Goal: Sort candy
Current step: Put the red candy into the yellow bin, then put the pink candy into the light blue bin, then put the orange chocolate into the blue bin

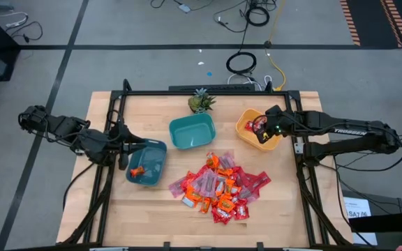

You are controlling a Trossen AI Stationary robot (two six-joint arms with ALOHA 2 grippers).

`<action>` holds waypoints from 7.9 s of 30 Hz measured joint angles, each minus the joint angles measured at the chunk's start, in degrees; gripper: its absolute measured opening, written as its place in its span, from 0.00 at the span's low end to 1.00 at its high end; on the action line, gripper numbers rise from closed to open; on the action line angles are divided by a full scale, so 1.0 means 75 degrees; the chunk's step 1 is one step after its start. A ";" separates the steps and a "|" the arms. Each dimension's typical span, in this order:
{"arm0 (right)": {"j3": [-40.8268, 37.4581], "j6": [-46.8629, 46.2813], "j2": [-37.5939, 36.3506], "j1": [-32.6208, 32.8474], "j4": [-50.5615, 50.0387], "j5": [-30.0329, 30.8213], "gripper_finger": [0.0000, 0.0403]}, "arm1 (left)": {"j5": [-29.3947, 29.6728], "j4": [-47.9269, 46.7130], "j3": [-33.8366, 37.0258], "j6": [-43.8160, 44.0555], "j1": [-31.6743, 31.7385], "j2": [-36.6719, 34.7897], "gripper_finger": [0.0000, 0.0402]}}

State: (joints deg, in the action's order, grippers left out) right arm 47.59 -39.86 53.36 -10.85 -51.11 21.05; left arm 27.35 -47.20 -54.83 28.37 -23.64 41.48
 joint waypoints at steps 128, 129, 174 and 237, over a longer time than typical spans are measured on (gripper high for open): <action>0.0003 0.1168 0.5260 0.2014 0.4497 -0.1628 0.62 | 0.0017 0.0032 0.0004 -0.0033 0.0000 0.0038 0.24; 0.0003 0.1128 0.5366 0.2014 0.4588 -0.1629 0.62 | 0.0017 0.0029 0.0004 -0.0033 -0.0002 0.0059 0.24; 0.4063 0.3096 0.4514 0.0827 0.2373 -0.1009 0.01 | -0.0004 0.0052 0.0004 -0.0027 0.0000 0.0317 0.24; 0.6575 0.3871 0.6433 0.1088 0.0231 -0.2586 0.35 | 0.0224 0.0055 0.0004 0.0098 -0.0001 0.0357 0.24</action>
State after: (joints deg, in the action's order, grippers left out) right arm 96.90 -10.82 101.61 -2.69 -49.38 1.66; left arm 29.04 -46.79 -54.81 29.10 -23.64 44.15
